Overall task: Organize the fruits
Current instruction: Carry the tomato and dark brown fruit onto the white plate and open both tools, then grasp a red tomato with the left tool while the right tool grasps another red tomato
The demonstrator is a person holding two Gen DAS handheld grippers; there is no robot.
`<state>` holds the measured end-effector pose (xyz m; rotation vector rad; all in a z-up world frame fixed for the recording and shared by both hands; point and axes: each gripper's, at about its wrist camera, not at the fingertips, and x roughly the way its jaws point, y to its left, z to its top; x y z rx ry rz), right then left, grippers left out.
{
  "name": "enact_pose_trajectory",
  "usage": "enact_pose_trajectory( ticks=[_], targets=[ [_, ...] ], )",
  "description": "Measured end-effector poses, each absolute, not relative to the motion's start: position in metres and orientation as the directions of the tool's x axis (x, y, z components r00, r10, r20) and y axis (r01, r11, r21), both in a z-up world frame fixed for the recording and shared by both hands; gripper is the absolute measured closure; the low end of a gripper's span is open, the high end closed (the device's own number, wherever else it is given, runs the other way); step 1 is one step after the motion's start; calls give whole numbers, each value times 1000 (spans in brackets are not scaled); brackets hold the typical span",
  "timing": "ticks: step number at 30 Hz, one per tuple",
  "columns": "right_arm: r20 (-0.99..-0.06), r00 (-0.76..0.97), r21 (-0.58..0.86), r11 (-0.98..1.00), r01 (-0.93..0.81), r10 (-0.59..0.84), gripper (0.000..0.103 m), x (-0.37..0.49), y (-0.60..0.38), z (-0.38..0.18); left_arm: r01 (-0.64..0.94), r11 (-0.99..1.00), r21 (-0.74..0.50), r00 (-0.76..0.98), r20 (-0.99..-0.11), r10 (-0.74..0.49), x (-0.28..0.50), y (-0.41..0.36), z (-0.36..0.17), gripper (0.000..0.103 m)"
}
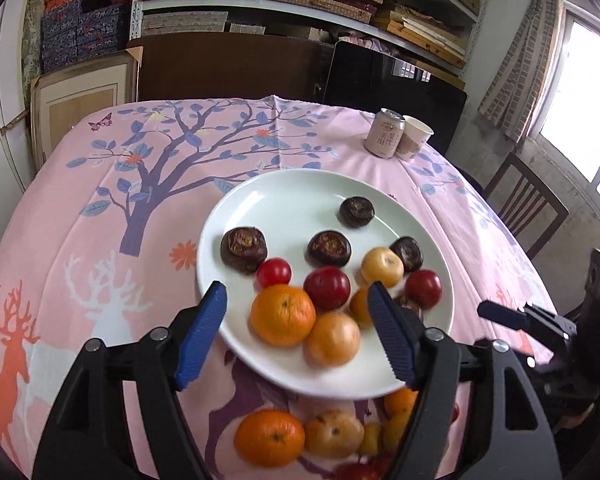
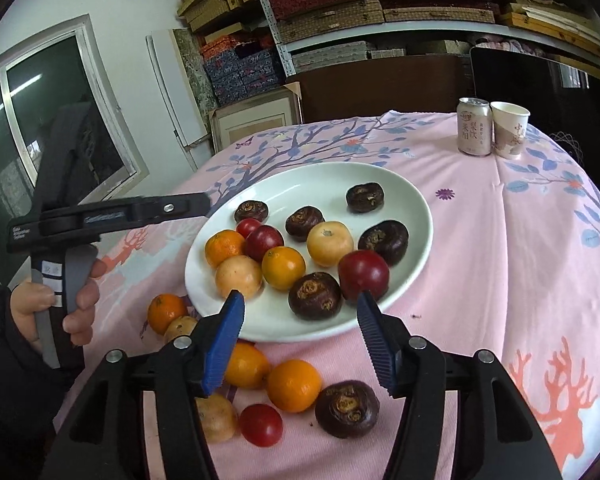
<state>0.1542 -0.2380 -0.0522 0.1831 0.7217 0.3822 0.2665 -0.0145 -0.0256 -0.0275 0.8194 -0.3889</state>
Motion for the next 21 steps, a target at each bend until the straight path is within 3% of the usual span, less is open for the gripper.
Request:
enact_pose_trajectory(
  ticks=[10,14,21],
  targets=[
    [-623,688,257,928,-269,372,43,101,-245,-59,447,894,-17,584,-752,-306,156,-13,-60,28],
    [-635,685,267,933,-239,357,43,87,-252,-65,500,864,51,559,-782,-277,137,-33,-77,51],
    [-646,678,262,936,-235,351,43,65,-254,-69,526,847,80,526,-813,-250,141,-51,-96,58]
  ],
)
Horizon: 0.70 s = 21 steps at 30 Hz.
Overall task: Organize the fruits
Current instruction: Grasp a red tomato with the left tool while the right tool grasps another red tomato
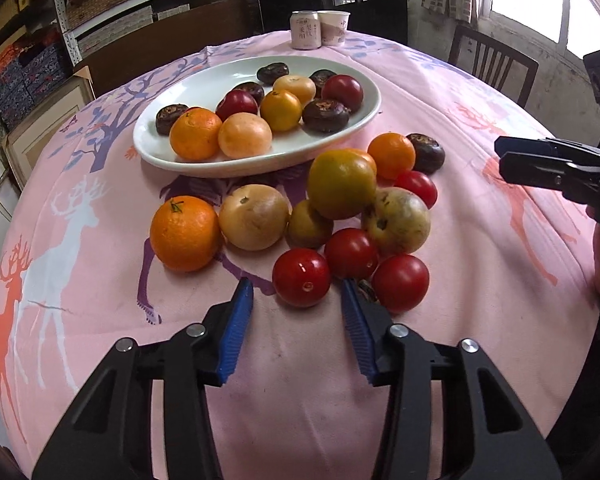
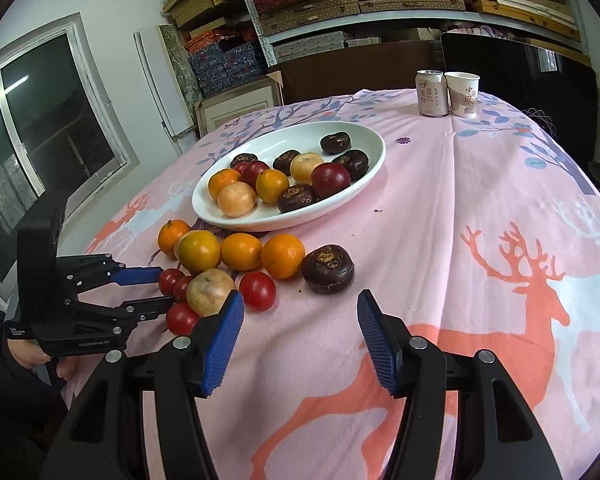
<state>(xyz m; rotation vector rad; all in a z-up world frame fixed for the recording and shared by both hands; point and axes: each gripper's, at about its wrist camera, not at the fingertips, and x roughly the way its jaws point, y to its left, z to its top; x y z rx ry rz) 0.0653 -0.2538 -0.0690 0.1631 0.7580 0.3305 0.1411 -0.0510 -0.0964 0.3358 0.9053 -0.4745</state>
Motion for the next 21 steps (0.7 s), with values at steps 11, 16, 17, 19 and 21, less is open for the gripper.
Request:
enact_pose_trajectory(
  ticks=[11,16,17,19,21],
  targets=[
    [-675,616,245,911,-332,406,43,52,-220,-73,516,856,-5,553,-762,-338,143,-44,-88,75],
    [-703,558,221,881,-418,441,44,52,-181,-77,426,901,-79,600,-721,-347,151,-21,-79,75],
    [-710,548,224,879,-420,443,44,55,-176,-78,422,903,-86,599,-721,-349,152,-20,-79,75],
    [-725,526,228,875,-426,445,49,61,-164,-81,411,908,-83,602,-723,-338,153,-19,-78,75],
    [-735,514,223,874,-432,442,52,66,-154,-84,400,912,-86,604,-724,-333,154,-17,-78,75]
  ],
)
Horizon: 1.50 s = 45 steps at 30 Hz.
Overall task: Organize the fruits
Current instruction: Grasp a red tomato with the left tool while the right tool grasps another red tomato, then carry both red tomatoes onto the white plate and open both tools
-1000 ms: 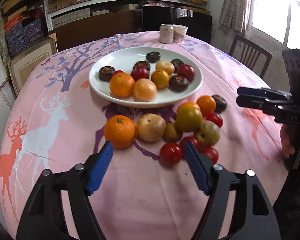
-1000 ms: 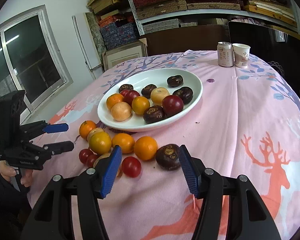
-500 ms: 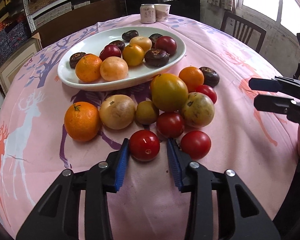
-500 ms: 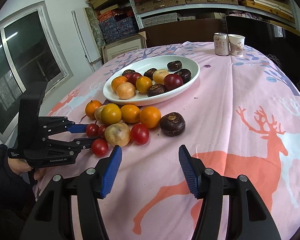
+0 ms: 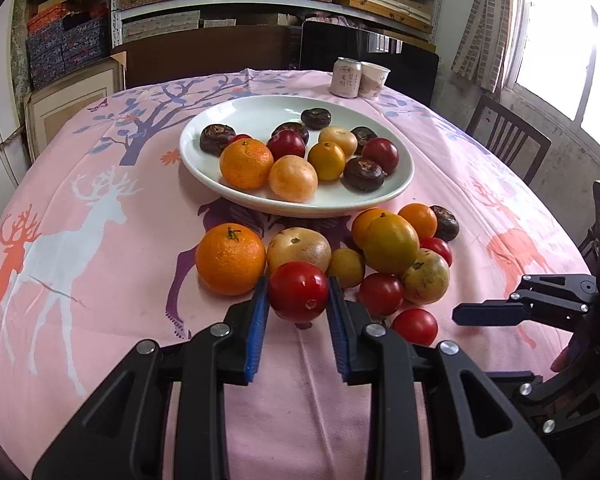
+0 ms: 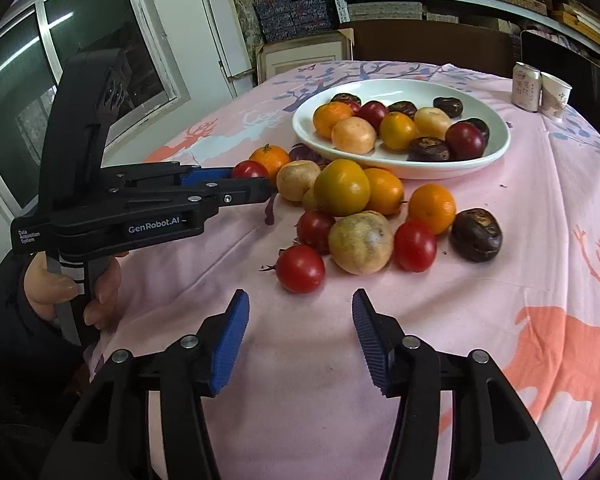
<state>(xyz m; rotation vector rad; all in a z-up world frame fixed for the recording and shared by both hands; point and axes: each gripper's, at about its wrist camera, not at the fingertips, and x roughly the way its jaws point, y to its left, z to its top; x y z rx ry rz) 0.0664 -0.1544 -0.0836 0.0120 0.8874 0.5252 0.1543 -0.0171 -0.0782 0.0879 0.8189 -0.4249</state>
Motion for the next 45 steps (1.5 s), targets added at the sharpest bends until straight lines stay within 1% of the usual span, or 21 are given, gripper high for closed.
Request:
enact_pose_trajectory(
  ticks=[2,5,8,10,11,18,25,41,45],
  targets=[
    [-747,512,206,880,-428,424,56,72,-145,-86,394,913,-106,595,-728,-341,157,-15,-79,75],
    [-760,518,179,893,-414,393,56,79,-135,-87,386,914,-127,585,-733,-348,159,-11,-82,75],
    [-770,524,148,901,-408,364,61,83,-128,-88,385,914,-130,582,-734,-350,159,-11,-82,75],
    [-779,522,138,907,-398,347,72,86,-127,-91,389,913,-124,584,-733,-349,158,-12,-82,75],
    [-779,521,143,908,-394,349,73,86,-128,-91,391,913,-121,585,-733,-347,157,-13,-82,75],
    [-762,521,186,900,-395,386,73,75,-137,-88,389,912,-127,585,-731,-351,157,-12,-82,75],
    [-737,550,206,905,-371,393,73,64,-157,-79,378,916,-133,594,-725,-350,157,-9,-82,75],
    [-711,605,223,931,-288,357,73,56,-201,-71,343,928,-144,613,-714,-337,156,-1,-79,75],
    [-703,628,211,941,-265,335,73,56,-211,-69,351,926,-137,632,-696,-342,152,-1,-75,75]
  ],
)
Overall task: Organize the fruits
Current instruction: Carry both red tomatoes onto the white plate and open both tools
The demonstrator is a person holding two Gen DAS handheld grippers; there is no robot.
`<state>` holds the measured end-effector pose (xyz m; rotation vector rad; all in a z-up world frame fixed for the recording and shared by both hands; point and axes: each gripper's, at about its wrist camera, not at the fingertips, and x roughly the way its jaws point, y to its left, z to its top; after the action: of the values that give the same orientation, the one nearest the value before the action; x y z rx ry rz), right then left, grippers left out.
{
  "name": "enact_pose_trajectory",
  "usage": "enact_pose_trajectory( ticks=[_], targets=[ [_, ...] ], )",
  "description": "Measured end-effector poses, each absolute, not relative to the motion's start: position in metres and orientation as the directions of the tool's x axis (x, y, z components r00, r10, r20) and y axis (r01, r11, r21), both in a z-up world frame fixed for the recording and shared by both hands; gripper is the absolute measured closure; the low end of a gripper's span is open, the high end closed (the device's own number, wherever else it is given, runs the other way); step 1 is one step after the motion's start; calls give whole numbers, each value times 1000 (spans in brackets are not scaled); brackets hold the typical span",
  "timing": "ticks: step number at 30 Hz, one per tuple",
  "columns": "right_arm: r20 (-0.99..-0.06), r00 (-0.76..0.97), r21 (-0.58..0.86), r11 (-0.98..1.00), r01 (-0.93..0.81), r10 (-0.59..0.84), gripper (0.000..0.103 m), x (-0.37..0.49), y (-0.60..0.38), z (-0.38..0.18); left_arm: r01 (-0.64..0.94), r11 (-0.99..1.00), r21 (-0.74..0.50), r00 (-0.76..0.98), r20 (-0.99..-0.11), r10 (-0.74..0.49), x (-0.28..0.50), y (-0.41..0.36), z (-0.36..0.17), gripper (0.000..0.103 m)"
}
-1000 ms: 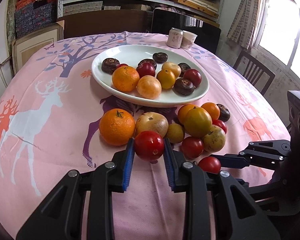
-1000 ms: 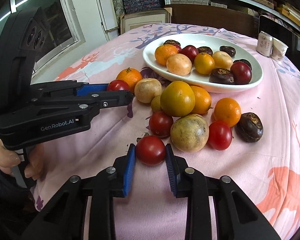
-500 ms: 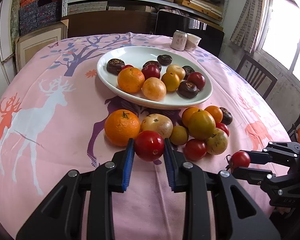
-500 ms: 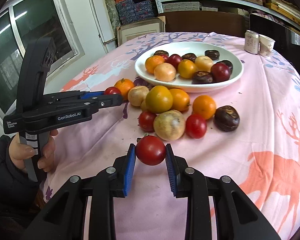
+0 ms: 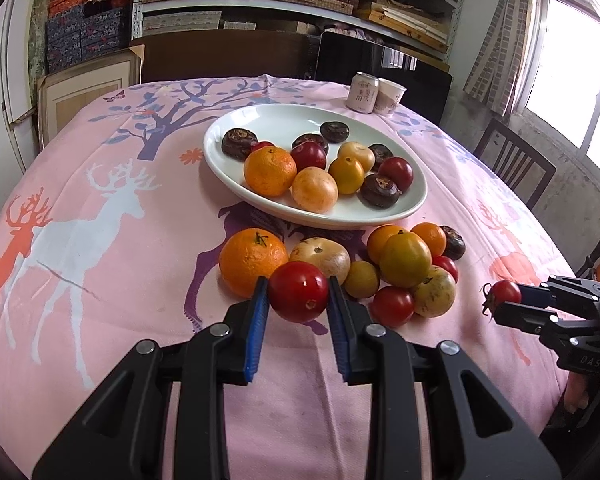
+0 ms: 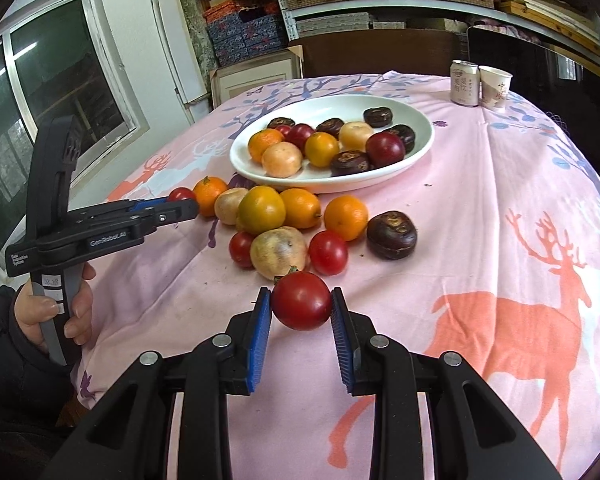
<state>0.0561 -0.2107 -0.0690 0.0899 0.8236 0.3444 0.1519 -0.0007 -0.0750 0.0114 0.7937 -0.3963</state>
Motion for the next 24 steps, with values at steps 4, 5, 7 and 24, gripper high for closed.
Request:
enact_pose_trajectory(
  ticks=[4,5,7,24],
  targets=[
    [-691,658,190,953,-235,300,73,59,-223,-63,357,924,-136,644,-681,-349,148,0,-70,75],
    [-685,668,186,956,-228,292,73,60,-226,-60,361,922,-139,645,-677,-354,146,0,-68,75],
    [-668,692,176,961,-211,274,73,64,-234,-51,366,919,-144,647,-670,-363,146,0,-62,75],
    [-562,792,142,971,-190,238,73,200,-233,0,378,924,-63,685,-652,-325,256,-44,-12,75]
  ],
)
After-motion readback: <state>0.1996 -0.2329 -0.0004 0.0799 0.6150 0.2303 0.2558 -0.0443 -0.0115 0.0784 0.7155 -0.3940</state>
